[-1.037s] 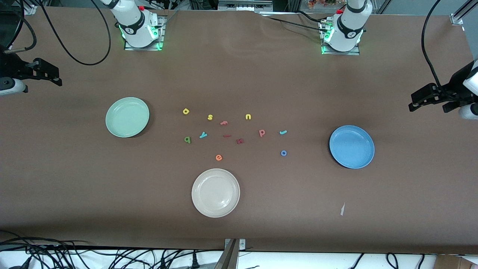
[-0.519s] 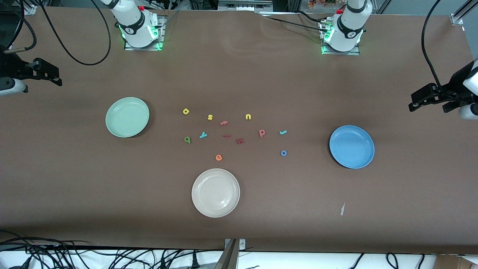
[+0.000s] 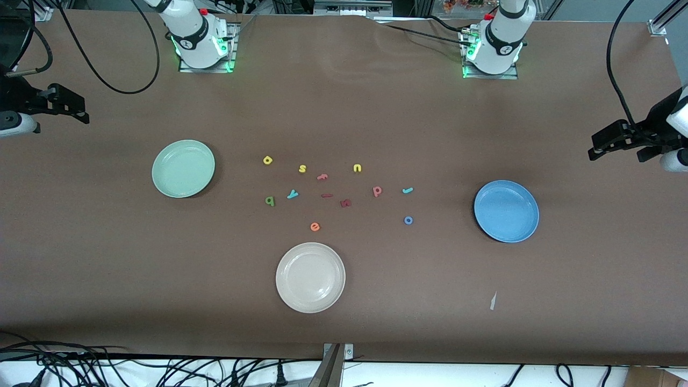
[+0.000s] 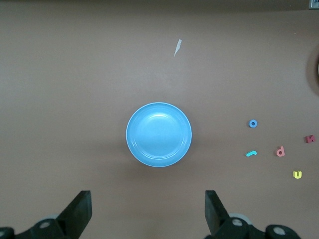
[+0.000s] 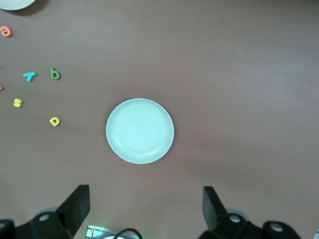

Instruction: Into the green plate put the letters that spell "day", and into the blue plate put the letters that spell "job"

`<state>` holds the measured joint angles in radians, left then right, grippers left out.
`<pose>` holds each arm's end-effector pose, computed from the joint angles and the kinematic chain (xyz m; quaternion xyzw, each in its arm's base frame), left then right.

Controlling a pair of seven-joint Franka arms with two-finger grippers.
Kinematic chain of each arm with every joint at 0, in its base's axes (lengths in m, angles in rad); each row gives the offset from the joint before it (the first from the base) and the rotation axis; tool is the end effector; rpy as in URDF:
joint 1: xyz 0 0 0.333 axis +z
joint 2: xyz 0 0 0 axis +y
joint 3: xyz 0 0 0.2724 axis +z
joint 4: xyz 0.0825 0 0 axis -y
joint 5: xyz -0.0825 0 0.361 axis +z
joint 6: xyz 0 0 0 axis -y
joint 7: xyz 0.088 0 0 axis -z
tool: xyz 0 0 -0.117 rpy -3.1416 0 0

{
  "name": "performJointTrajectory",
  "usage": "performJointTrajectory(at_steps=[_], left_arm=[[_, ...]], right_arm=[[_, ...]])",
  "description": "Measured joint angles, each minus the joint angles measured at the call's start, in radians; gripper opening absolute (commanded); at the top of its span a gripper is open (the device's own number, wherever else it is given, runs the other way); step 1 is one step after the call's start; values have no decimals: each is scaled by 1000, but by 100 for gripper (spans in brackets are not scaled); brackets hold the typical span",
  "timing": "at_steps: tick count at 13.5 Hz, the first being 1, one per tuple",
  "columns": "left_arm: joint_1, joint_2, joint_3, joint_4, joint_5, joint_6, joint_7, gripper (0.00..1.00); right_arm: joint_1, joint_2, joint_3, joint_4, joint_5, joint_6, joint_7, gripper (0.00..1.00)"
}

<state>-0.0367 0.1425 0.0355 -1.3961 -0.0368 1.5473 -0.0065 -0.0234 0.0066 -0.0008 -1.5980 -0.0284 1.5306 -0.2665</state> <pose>0.5675 -0.0065 0.5689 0.9999 0.0019 0.0043 0.0159 0.5268 -0.0162 0.5520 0.9919 0.1207 -0.0387 0.0087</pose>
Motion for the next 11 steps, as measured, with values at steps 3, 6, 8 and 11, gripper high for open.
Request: performJointTrajectory(at_steps=[3, 6, 8, 11], left_arm=[[0, 0, 0, 0, 0, 0, 0, 100], [0, 0, 0, 0, 0, 0, 0, 100], [0, 0, 0, 0, 0, 0, 0, 100], [0, 0, 0, 0, 0, 0, 0, 100]], right_arm=[[0, 0, 0, 0, 0, -8, 14, 100], [2, 0, 25, 0, 0, -10, 109, 100], [8, 2, 60, -1, 0, -11, 204, 100], [52, 27, 99, -4, 0, -4, 412, 100]])
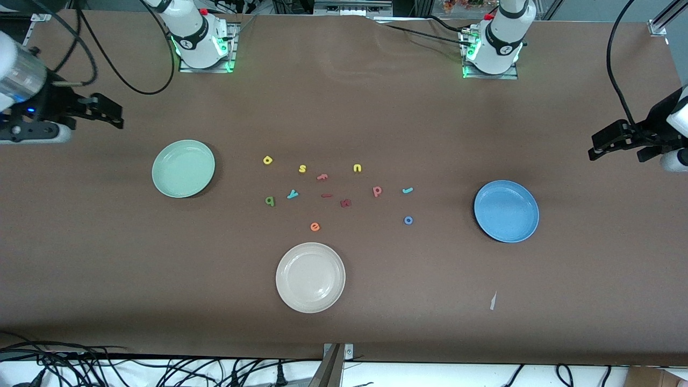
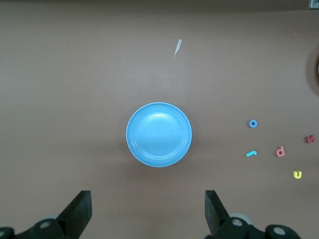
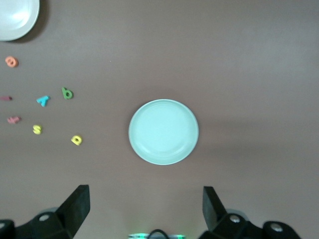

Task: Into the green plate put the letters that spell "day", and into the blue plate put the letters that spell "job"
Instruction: 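Grasp the cyan letter with the right gripper while the left gripper reaches letters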

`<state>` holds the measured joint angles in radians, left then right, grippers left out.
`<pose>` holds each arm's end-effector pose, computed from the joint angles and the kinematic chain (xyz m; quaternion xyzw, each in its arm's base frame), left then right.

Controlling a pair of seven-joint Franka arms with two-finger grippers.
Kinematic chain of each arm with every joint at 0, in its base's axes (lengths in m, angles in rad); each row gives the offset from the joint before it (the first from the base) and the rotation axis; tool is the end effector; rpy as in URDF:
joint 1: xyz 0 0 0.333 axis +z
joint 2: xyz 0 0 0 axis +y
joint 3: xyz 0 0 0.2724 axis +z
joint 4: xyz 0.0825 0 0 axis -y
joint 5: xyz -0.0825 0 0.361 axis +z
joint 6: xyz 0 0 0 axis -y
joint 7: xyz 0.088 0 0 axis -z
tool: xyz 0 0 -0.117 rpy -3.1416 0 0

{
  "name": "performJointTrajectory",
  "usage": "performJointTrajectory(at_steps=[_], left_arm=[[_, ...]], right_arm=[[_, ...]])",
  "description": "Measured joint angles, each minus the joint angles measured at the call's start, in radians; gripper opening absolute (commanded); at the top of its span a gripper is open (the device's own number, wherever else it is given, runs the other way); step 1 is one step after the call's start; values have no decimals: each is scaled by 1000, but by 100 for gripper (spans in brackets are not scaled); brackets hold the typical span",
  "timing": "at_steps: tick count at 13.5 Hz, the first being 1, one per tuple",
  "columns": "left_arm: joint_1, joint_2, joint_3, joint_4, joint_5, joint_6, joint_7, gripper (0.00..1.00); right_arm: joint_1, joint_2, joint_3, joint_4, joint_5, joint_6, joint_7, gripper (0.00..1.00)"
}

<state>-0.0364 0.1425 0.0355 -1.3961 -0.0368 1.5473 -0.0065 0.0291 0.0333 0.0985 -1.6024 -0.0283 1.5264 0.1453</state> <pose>0.5675 -0.0063 0.5689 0.9999 0.0021 0.0043 0.0159 0.5280 0.0636 0.5356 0.9984 -0.0086 -0.0523 0.0198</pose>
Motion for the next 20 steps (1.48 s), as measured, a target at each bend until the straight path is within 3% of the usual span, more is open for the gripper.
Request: performJointTrajectory(at_steps=[5, 11, 15, 20], left_arm=[[-1, 5, -2, 0, 0, -2, 0, 100], [-1, 42, -6, 0, 0, -2, 0, 100], [-1, 49, -8, 0, 0, -2, 0, 100], [-4, 62, -12, 0, 0, -2, 1, 100]], right_arm=[[178, 131, 10, -11, -47, 88, 328, 100], [417, 437, 11, -23, -102, 356, 907, 100], [459, 530, 9, -21, -107, 460, 1200, 100], [491, 606, 9, -21, -180, 493, 1295, 99]])
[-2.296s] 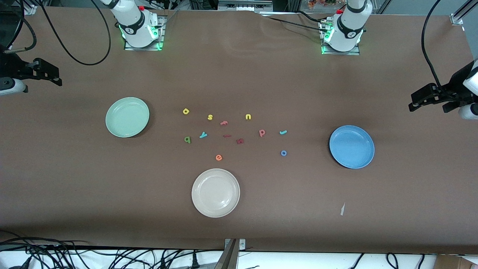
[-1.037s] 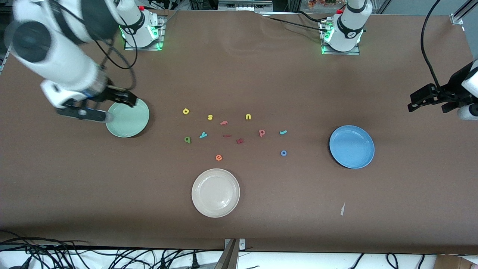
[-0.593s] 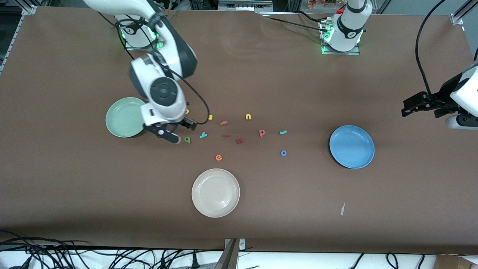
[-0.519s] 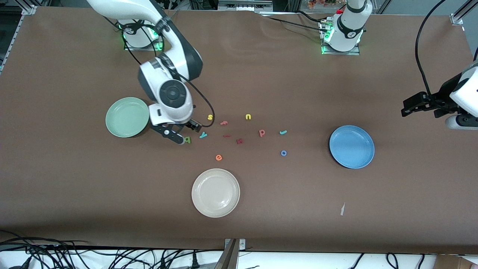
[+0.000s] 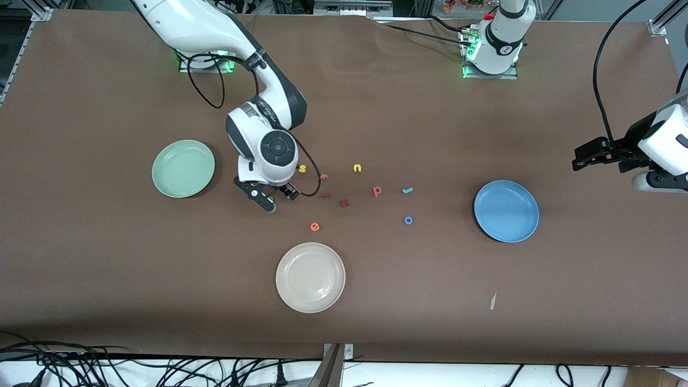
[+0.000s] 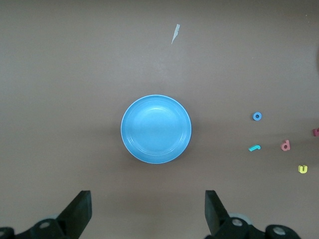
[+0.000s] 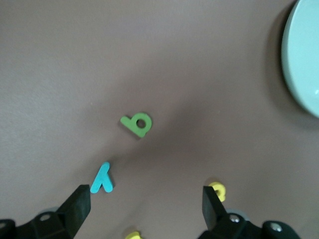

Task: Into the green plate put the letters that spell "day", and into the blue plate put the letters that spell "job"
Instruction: 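Grasp the cyan letter with the right gripper while the left gripper reaches letters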

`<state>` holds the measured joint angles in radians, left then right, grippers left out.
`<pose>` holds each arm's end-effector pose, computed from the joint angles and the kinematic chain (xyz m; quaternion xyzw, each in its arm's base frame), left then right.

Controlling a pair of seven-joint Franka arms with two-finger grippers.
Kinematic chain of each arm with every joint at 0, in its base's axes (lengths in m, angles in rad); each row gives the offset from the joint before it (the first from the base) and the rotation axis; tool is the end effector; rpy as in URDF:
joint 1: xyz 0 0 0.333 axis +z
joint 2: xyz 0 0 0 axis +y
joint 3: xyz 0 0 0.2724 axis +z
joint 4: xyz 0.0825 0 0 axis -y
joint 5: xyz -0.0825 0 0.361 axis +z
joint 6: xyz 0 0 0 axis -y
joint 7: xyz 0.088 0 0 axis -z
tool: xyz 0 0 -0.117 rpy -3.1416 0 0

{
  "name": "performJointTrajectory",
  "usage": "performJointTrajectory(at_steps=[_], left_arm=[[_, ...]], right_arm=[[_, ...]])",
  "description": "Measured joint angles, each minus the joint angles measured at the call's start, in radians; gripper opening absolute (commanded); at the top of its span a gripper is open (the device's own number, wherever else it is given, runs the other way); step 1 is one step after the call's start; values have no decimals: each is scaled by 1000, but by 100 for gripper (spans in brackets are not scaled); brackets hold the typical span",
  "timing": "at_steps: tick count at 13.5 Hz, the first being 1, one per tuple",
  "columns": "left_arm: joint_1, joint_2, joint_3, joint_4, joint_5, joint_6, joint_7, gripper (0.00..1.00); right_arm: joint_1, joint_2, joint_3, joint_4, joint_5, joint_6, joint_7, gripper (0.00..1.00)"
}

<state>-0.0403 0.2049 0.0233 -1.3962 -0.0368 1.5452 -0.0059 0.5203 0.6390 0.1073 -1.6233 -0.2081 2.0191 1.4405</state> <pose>0.5807 -0.0155 0.5328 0.9995 -0.0057 -0.0281 0.0157 0.5109 0.3476 0.2032 0.9291 -0.3462 -0.0133 0.1294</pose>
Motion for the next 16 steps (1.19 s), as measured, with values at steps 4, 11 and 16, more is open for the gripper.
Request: performJointTrajectory(at_steps=[4, 11, 16], left_arm=[[-11, 2, -6, 0, 0, -1, 1, 100], [-75, 99, -17, -29, -7, 1, 1, 100], [-144, 147, -23, -70, -73, 153, 11, 100]], right_arm=[[22, 49, 0, 0, -7, 107, 210, 77], [21, 79, -2, -1, 40, 179, 273, 72], [18, 92, -7, -26, 43, 232, 293, 39]])
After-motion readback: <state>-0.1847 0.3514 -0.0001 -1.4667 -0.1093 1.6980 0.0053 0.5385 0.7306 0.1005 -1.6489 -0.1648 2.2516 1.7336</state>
